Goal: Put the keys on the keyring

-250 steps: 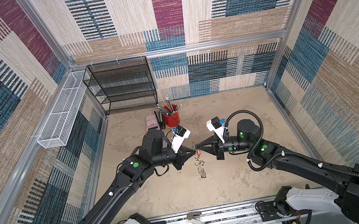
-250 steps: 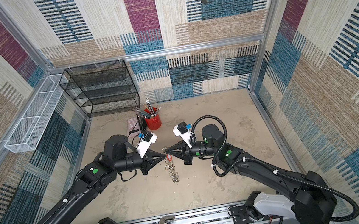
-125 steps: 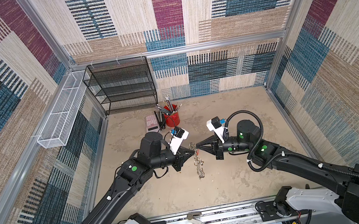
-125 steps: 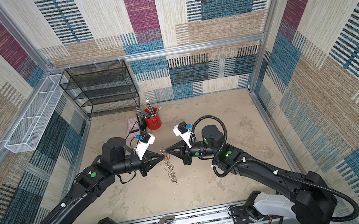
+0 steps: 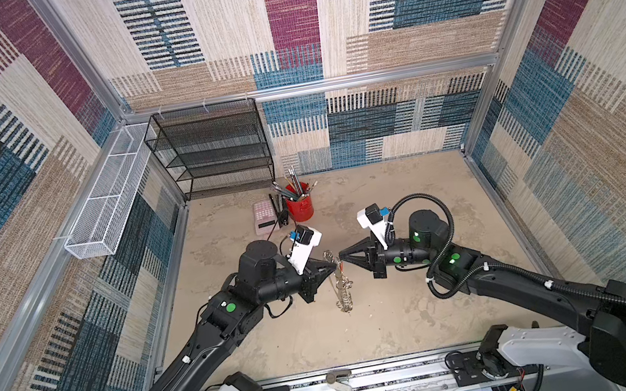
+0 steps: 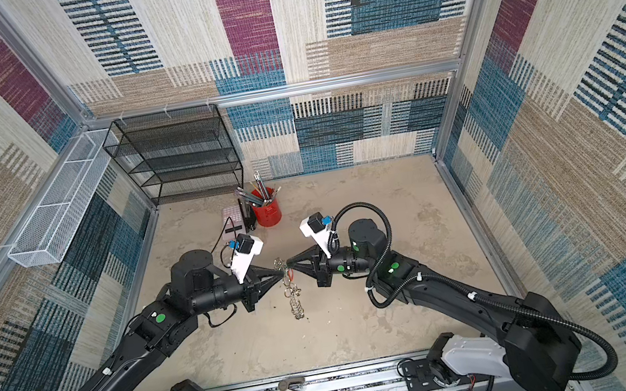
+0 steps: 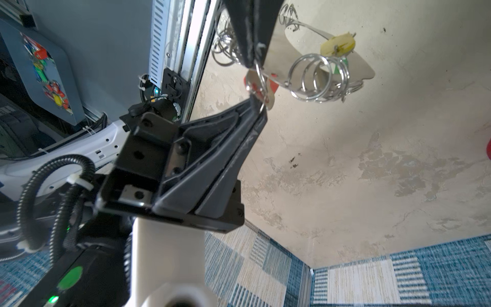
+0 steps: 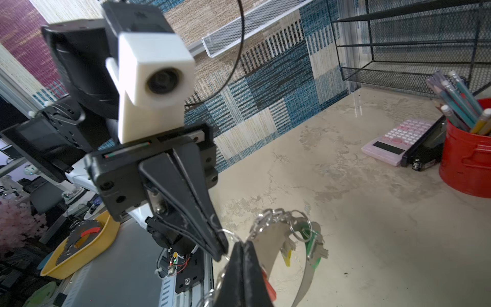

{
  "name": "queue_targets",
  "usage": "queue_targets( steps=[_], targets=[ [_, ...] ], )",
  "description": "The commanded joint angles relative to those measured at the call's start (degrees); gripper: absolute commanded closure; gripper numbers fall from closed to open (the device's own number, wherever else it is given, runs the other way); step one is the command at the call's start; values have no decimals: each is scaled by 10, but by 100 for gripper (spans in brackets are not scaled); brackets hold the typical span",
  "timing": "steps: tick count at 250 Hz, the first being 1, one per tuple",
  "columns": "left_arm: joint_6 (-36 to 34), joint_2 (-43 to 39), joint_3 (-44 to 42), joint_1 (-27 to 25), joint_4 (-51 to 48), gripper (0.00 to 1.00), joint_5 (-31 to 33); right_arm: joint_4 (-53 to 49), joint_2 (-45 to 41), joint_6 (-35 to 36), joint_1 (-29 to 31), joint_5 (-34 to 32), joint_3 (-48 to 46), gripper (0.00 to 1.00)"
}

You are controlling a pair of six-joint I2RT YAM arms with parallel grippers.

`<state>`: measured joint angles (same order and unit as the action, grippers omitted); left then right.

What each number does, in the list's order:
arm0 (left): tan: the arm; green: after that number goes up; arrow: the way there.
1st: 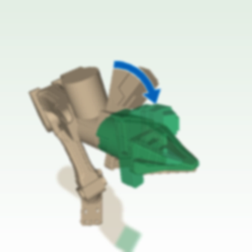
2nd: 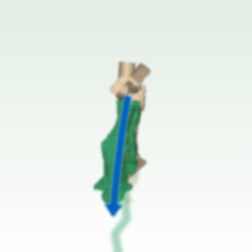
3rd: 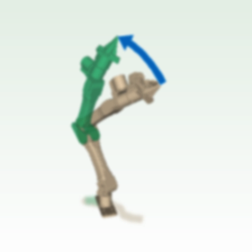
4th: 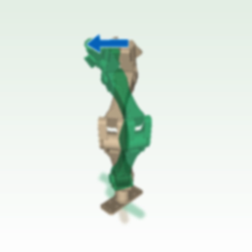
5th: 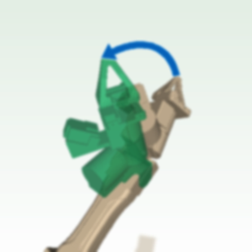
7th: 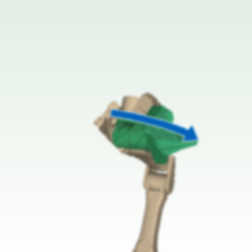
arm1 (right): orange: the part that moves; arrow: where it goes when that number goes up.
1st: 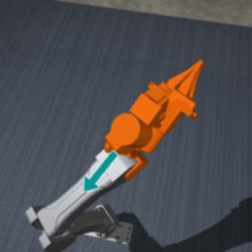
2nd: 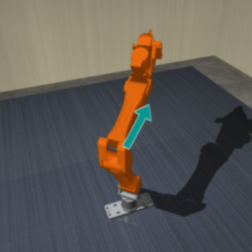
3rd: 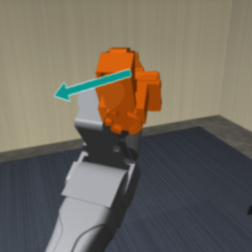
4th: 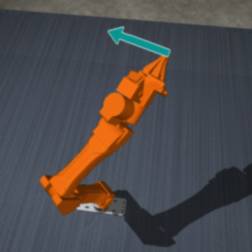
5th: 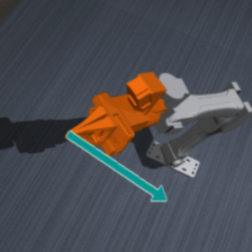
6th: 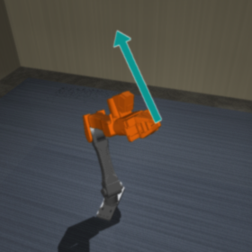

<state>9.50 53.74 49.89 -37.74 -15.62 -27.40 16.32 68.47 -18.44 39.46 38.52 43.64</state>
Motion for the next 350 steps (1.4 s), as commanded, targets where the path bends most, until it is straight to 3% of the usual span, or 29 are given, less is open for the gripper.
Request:
queue_targets(
  steps=[1,102,166,227,287,304,350],
  targets=[
    [-3,-4,-3,-7,63,100,-31,-29,13,-10,-1,-24,15,100],
    [-12,-28,-34,-20,100,100,11,-31,15,-22,-3,-2,14,100],
    [2,-48,-65,-22,183,100,40,-21,34,-34,-23,55,15,100],
    [1,-65,-106,-30,279,100,62,-34,51,-39,-57,150,25,100],
    [-11,-49,-128,-48,359,100,91,-79,54,-16,-66,175,42,100],
    [-13,-39,-131,-51,383,100,93,-91,53,-10,-69,174,46,95],
    [-18,-15,-140,-58,451,100,95,-80,47,-17,-94,187,38,91]
  ],
)
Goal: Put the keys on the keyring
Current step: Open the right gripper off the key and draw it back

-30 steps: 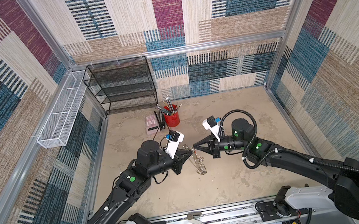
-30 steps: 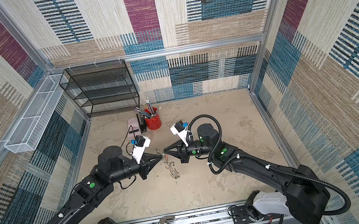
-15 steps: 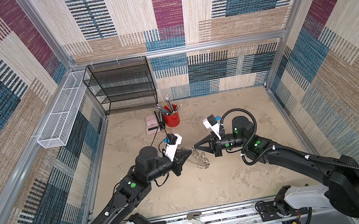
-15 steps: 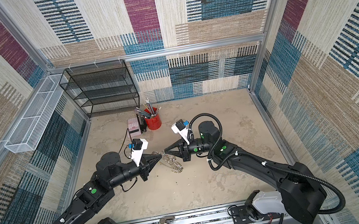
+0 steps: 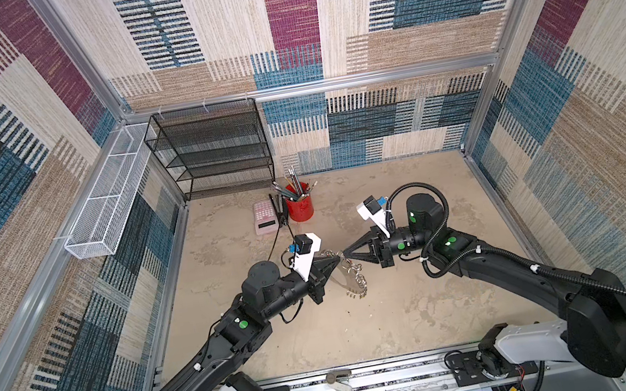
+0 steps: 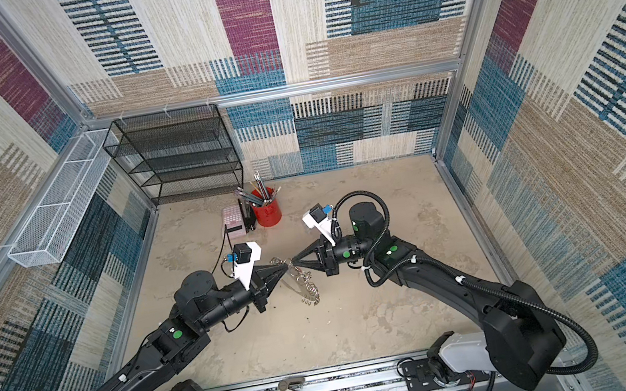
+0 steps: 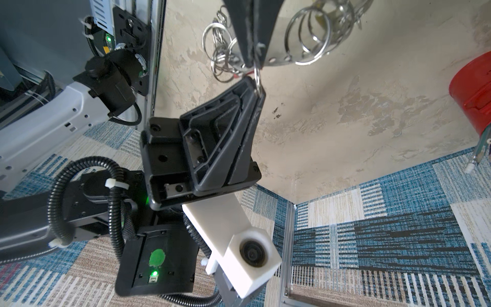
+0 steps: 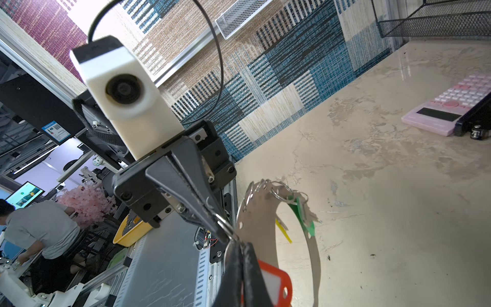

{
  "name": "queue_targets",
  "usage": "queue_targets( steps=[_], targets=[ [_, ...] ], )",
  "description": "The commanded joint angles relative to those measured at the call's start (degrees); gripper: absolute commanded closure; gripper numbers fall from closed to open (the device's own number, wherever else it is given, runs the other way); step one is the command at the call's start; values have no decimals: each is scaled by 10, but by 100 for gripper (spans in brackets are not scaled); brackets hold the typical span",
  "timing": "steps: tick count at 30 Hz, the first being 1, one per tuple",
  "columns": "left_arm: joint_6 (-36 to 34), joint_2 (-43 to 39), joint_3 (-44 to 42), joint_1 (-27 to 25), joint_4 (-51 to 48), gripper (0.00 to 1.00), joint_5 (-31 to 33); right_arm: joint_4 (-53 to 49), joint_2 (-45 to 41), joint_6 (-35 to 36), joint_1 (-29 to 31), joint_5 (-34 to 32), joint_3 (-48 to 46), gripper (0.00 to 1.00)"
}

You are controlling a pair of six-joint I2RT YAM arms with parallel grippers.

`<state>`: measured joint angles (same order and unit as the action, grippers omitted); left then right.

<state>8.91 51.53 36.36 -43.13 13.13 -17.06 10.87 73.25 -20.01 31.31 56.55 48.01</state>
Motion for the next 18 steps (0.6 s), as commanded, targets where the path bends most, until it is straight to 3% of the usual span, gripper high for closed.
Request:
queue_targets(
  steps=[1,4,6,11,18],
  targets=[
    [-12,7,-5,-4,165,100,-9,-24,-1,-2,-14,7,-7,91],
    [-11,17,-17,-7,201,100,-6,-12,0,-13,-26,18,-11,88],
    [-7,25,-26,-9,264,100,-3,-18,-5,-14,-31,11,-8,79],
    [6,44,-37,-12,292,100,-10,-31,-40,-19,-59,-17,3,72],
    [29,80,-24,-11,323,100,-42,14,-92,-22,-101,-56,26,51]
  ],
)
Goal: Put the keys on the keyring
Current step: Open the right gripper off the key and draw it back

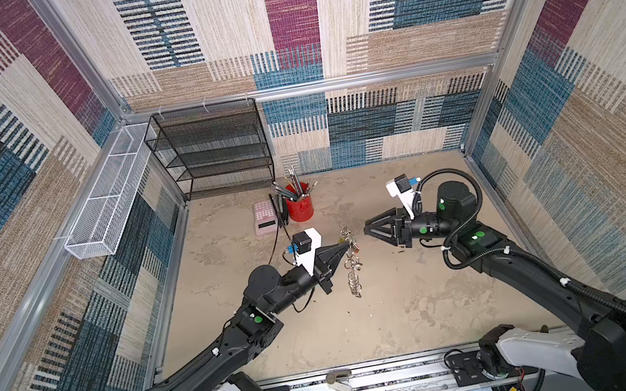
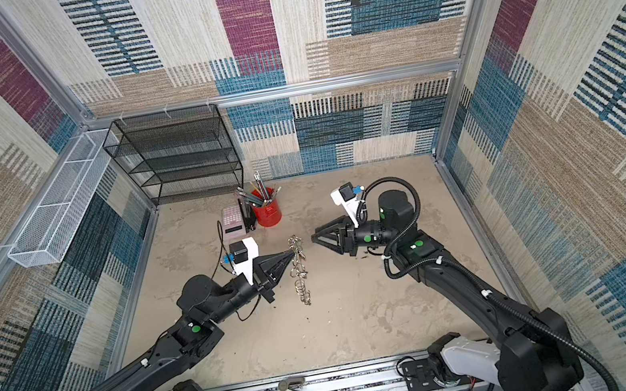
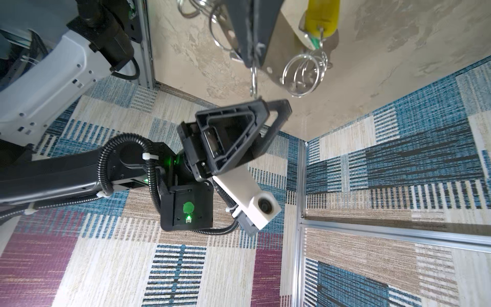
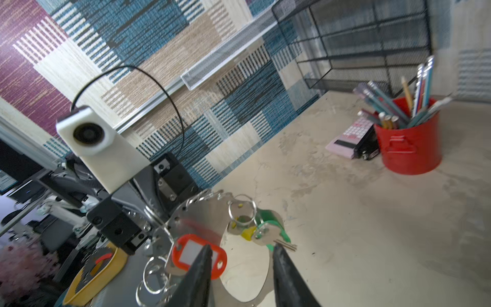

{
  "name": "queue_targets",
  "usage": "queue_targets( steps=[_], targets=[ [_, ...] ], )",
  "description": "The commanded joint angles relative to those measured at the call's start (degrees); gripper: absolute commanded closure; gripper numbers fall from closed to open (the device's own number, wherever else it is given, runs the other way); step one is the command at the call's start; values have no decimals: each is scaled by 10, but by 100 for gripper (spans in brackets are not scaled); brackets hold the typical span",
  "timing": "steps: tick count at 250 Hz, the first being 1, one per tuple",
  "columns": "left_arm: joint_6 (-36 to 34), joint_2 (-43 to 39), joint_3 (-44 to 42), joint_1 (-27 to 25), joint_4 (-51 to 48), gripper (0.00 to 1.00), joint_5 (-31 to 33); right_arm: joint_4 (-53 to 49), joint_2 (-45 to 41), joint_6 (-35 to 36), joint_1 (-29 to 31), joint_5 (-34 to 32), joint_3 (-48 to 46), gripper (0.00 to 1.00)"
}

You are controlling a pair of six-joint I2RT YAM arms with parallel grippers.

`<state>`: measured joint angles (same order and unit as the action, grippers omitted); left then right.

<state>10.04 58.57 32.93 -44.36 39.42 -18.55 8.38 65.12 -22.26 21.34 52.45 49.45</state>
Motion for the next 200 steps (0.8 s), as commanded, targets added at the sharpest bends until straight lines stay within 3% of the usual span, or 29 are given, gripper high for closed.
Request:
queue_targets(
  steps=[1,59,131,200],
  targets=[
    [20,15,14,1,63,100,-39,41,-13,9,-1,-13,18,49],
    [74,54,27,13,122,100,-110,95,-3,14,3,59,17,39],
    [161,98,32,64,210,100,-178,191,3,-28,7,113,-20,39],
    [191,125,39,79,240,100,-216,180,42,-10,16,104,12,43]
  ],
)
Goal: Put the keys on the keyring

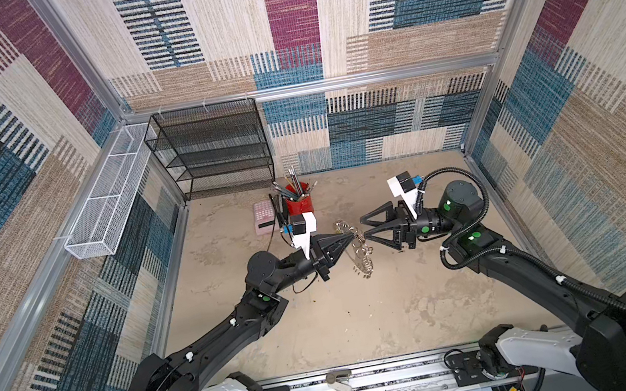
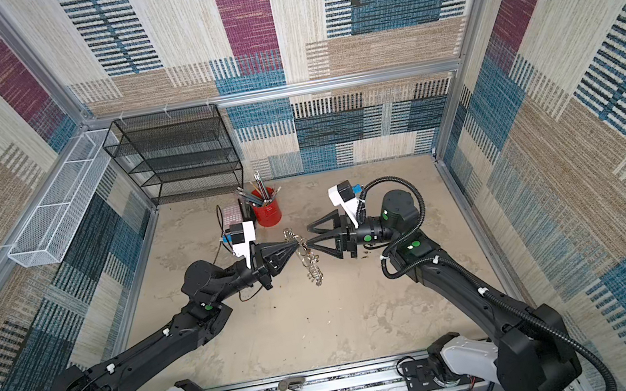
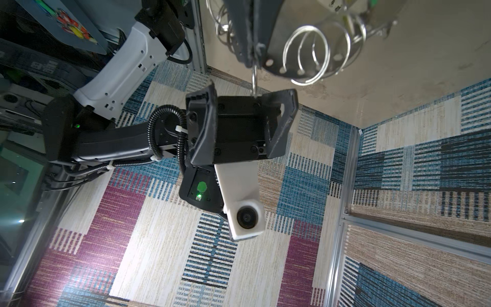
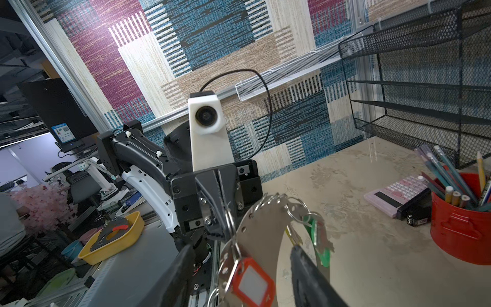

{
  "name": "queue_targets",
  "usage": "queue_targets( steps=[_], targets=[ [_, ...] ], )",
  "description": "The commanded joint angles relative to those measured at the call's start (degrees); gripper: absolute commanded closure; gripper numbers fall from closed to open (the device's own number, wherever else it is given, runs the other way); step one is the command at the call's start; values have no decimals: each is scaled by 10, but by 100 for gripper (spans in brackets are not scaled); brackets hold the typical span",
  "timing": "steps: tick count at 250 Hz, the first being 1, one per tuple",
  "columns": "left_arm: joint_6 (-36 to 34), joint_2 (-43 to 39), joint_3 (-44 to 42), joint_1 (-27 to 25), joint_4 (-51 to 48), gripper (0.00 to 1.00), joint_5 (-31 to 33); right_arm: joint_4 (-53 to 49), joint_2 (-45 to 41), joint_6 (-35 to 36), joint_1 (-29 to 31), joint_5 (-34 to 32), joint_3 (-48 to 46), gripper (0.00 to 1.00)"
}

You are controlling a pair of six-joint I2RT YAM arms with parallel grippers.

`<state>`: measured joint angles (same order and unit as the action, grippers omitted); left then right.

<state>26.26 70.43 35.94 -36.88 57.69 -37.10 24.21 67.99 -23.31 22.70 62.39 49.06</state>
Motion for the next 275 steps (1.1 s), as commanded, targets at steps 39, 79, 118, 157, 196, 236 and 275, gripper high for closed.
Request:
queue_targets(
  steps=[39,79,118,157,196,236,275],
  targets=[
    [35,15,12,8,67,100,-37,17,30,7,13,11,24,51],
    [36,20,12,10,70,100,-38,14,32,9,25,10,18,52],
    [41,22,10,12,76,100,-40,18,34,7,34,11,20,59],
    [43,20,6,14,83,100,-37,15,41,8,39,12,18,78],
    [44,18,4,20,82,100,-35,16,38,8,39,11,12,86],
    [51,22,4,21,90,100,-40,22,40,5,39,11,10,97],
    [55,26,4,21,90,100,-45,30,43,3,39,13,10,100]
  ],
)
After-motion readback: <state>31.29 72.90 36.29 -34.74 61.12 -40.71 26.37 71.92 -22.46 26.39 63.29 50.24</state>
